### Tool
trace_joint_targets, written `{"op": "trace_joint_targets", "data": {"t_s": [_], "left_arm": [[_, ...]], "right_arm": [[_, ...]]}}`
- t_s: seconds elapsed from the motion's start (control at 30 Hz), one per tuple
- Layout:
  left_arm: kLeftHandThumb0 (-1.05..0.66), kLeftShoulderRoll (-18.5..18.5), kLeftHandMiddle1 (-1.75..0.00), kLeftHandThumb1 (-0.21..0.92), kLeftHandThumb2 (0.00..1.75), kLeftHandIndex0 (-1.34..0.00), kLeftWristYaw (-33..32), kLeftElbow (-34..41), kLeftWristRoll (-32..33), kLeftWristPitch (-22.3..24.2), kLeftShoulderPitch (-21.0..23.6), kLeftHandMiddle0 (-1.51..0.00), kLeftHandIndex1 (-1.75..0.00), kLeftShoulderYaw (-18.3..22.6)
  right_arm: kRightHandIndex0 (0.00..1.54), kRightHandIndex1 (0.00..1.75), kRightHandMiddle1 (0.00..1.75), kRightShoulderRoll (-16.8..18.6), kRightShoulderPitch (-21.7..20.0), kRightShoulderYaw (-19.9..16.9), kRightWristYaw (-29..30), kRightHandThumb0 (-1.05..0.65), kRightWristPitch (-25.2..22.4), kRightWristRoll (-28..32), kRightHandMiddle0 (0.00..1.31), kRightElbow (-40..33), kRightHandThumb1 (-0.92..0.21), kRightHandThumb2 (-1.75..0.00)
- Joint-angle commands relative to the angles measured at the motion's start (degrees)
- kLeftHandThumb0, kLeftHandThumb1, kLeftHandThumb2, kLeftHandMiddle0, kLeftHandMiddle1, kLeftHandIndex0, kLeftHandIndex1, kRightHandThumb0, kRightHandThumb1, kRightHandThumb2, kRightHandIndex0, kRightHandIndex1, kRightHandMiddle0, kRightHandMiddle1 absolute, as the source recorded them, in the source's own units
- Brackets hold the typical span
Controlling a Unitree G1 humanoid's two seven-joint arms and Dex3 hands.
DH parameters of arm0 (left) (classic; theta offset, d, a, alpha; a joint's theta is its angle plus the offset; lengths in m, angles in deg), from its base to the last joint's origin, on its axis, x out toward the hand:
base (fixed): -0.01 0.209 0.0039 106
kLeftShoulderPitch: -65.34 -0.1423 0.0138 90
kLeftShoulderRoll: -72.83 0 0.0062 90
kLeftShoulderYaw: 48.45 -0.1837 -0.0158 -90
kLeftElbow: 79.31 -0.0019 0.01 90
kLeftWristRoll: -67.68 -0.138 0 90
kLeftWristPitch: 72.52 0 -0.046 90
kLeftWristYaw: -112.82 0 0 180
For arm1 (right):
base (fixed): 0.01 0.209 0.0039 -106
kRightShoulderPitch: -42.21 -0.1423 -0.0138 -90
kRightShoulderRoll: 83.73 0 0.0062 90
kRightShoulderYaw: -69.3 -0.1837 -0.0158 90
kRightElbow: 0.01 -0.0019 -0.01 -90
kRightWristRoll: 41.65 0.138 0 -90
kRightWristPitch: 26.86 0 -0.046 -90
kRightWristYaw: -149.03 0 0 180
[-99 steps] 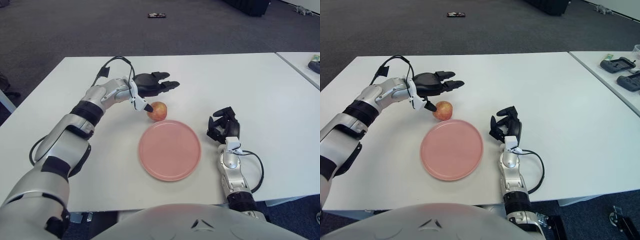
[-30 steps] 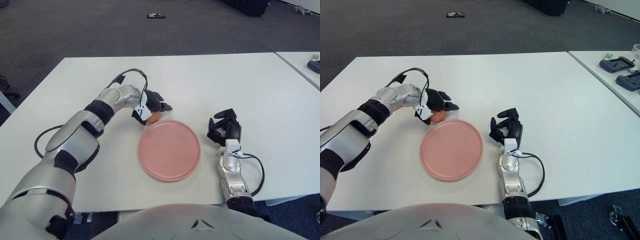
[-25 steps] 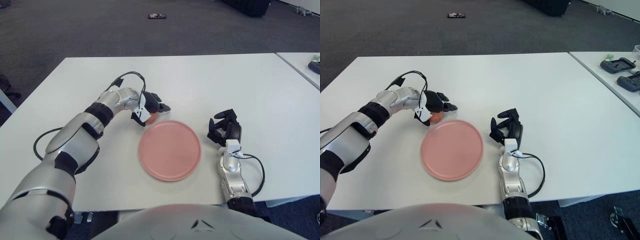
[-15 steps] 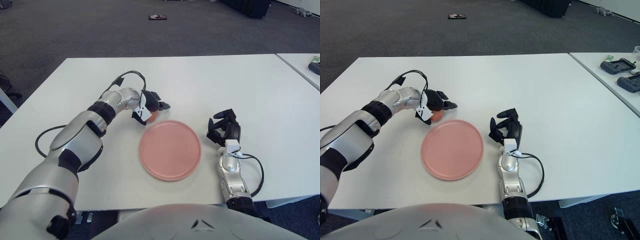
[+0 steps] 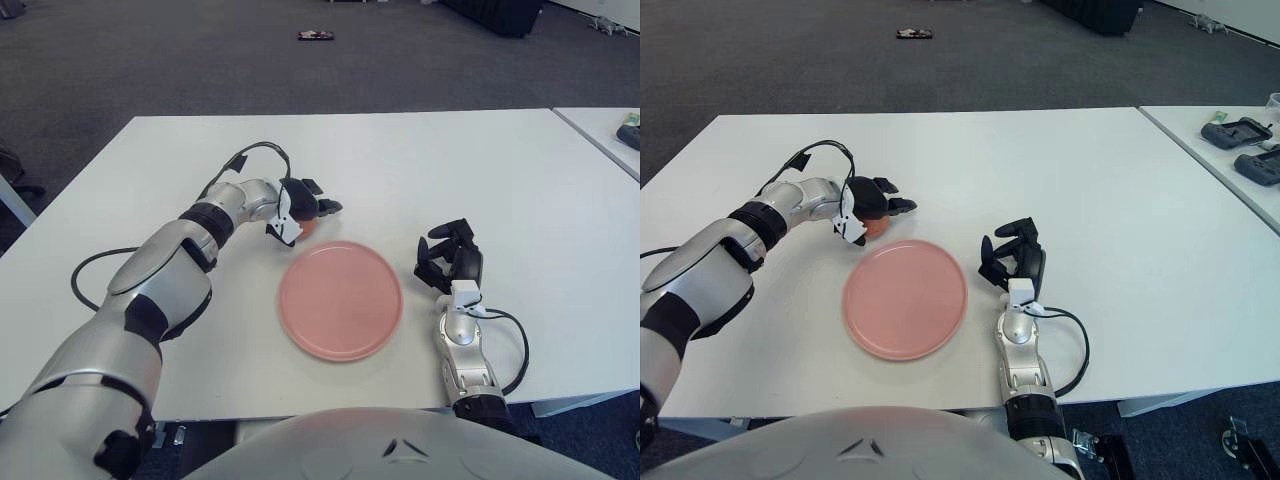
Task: Put the apple into the plate.
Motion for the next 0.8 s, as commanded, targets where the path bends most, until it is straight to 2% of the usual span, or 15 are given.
{"op": "trace_joint_targets", "data": {"t_s": [0.0, 0.17, 0.3, 0.4, 0.47, 0.57, 0.63, 0.67, 0.77], "left_arm": [[-0.82, 1.09, -0.34, 0.49, 0.88, 0.00, -1.07, -2.73, -2.37, -0.07, -3.40, 0.00, -0.01, -2.46], [-0.83, 1.19, -0.38, 0.49, 0.88, 0.00, -3.89, -3.86, -2.22, -0.31, -3.43, 0.00, -0.05, -2.91], [-0.81, 1.08, -0.53, 0.46, 0.88, 0.00, -6.58, -4.30, -1.48, -0.69, -3.87, 0.00, -0.28, -2.54], [-0.72, 1.02, -0.89, 0.33, 0.99, 0.00, -8.04, -4.53, -0.56, -1.06, -4.28, 0.00, -0.70, -1.87], [-0.68, 1.01, -1.00, 0.27, 1.05, 0.00, -8.58, -4.72, 0.04, -1.17, -4.57, 0.00, -0.85, -1.36], [-0.53, 1.95, -1.37, 0.09, 1.30, 0.00, -9.93, -6.28, 0.90, 0.13, -5.61, 0.00, -1.42, -0.51], [-0.46, 2.78, -1.54, 0.06, 1.38, -0.08, -11.25, -8.41, 1.95, 1.97, -6.85, -0.04, -1.58, 0.58], [-0.44, 3.03, -1.62, 0.06, 1.39, -0.18, -11.78, -9.31, 2.60, 2.72, -7.46, -0.12, -1.64, 1.24], [-0.42, 3.47, -1.70, 0.07, 1.38, -0.34, -10.83, -9.76, 5.40, 3.11, -7.96, -0.28, -1.71, 3.59]], "right_arm": [[0.68, 1.62, 1.75, 0.04, -0.17, -0.21, 0.48, -0.40, 0.48, -0.28, 0.41, -0.69, -0.58, -0.99], [0.68, 1.60, 1.75, 0.07, -0.23, -0.29, 0.70, -0.40, 0.48, -0.36, 0.41, -0.72, -0.57, -1.01], [0.67, 1.60, 1.75, -0.02, -0.20, -0.29, 0.64, -0.40, 0.69, -0.20, 0.41, -0.84, -0.57, -1.01], [0.68, 1.61, 1.75, -0.19, -0.16, -0.24, 0.45, -0.40, 0.84, -0.10, 0.41, -0.88, -0.57, -1.01], [0.68, 1.61, 1.75, -0.24, -0.15, -0.23, 0.34, -0.40, 0.68, -0.06, 0.41, -0.91, -0.57, -1.00], [0.67, 1.61, 1.75, -0.33, -0.03, -0.25, 0.15, -0.40, 0.43, 0.02, 0.40, -1.12, -0.58, -0.99], [0.67, 1.61, 1.75, -0.40, -0.02, -0.28, 0.14, -0.40, 0.51, -0.01, 0.40, -1.19, -0.59, -0.99], [0.67, 1.62, 1.75, -0.42, -0.04, -0.28, 0.17, -0.40, 0.57, -0.04, 0.40, -1.19, -0.59, -0.99], [0.68, 1.63, 1.75, -0.50, -0.04, -0.31, 0.15, -0.40, 0.64, -0.04, 0.40, -1.23, -0.59, -0.98]]}}
